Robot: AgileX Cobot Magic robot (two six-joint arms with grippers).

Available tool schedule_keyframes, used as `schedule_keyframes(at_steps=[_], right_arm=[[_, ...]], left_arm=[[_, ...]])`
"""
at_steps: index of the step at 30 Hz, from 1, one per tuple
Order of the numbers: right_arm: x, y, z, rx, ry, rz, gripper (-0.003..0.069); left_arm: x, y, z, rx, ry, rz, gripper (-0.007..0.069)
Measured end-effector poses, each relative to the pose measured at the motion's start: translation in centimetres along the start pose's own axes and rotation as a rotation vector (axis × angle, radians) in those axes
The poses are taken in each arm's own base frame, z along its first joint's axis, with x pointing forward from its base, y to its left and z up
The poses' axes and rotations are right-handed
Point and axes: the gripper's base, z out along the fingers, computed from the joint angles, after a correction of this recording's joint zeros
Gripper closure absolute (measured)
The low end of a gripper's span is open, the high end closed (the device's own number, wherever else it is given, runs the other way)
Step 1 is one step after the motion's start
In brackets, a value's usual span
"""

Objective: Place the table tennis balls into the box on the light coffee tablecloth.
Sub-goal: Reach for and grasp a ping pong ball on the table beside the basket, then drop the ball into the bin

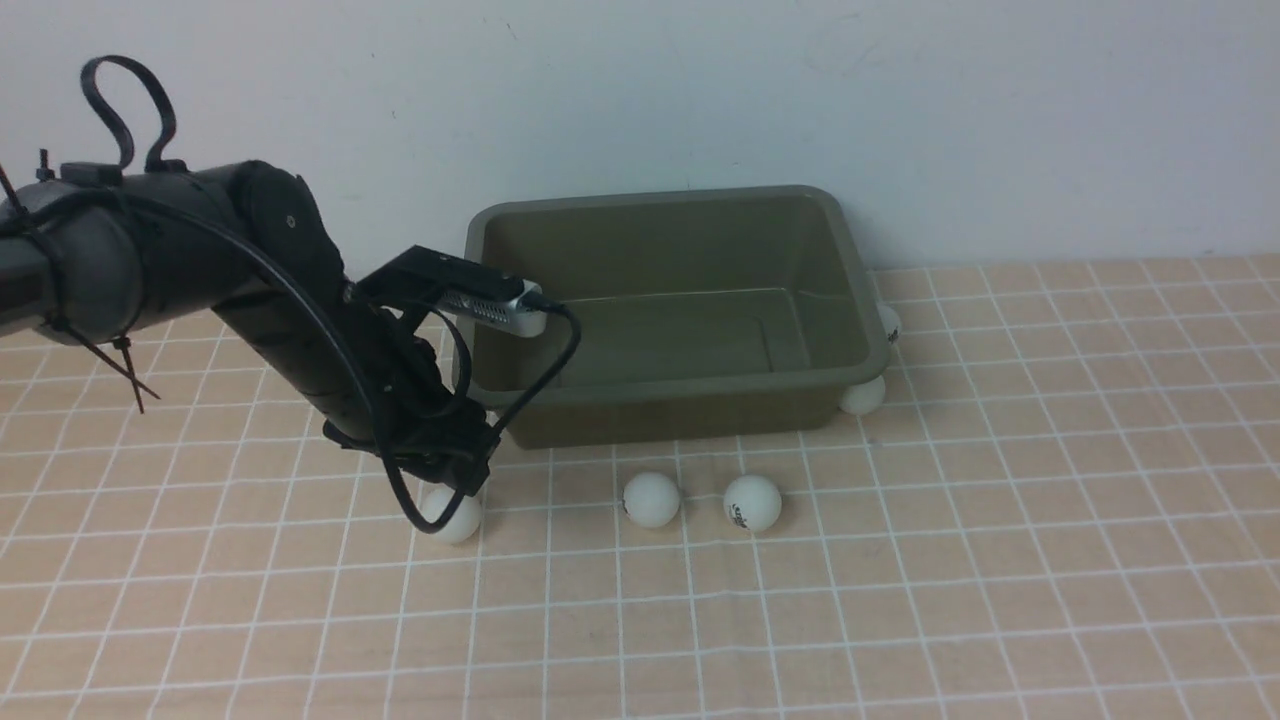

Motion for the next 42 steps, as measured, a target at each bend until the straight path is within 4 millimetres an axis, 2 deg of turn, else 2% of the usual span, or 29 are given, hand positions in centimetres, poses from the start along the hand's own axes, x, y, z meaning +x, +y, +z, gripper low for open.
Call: schedule_keyframes(at_steps=[14, 16, 19, 22, 25, 29, 33, 38, 42], right_arm=[[0.0, 0.0, 0.0, -0.001, 0.0, 0.002, 0.0333], [0.0, 0.0, 0.0, 0.0, -0.001, 0.002, 0.0333], [0.0, 0.0, 0.0, 0.0, -0.001, 0.002, 0.0333], [0.0, 0.0, 0.0, 0.003, -0.004, 0.001, 0.0333], [-0.1, -0.1, 0.0, 0.007, -0.012, 0.001, 0.0333], [-0.3, -0.2, 0.0, 0.018, -0.029, 0.001, 0.0333], [-0.3, -0.2, 0.0, 0.019, -0.03, 0.001, 0.0333], [-0.3, -0.2, 0.0, 0.019, -0.03, 0.001, 0.0333], [-0.3, -0.2, 0.0, 0.019, -0.03, 0.001, 0.0333]], left_arm=[[0.3, 0.8, 2.9, -0.015, 0.048, -0.014, 0.0252], [0.5, 0.9, 3.4, -0.012, 0.061, -0.017, 0.0258], [0.6, 1.0, 4.0, -0.007, 0.076, -0.024, 0.0307], [0.4, 0.9, 3.7, 0.004, 0.09, -0.022, 0.0309], [-0.1, 0.4, 2.2, 0.046, 0.136, -0.015, 0.0309], [-1.9, -0.9, -2.1, 0.13, 0.117, -0.009, 0.0309], [-3.6, -1.9, -5.1, 0.201, 0.052, 0.023, 0.0309], [-6.3, -1.7, -6.1, 0.169, -0.164, 0.101, 0.0309], [-8.1, -0.8, -5.3, 0.098, -0.275, 0.185, 0.0309]])
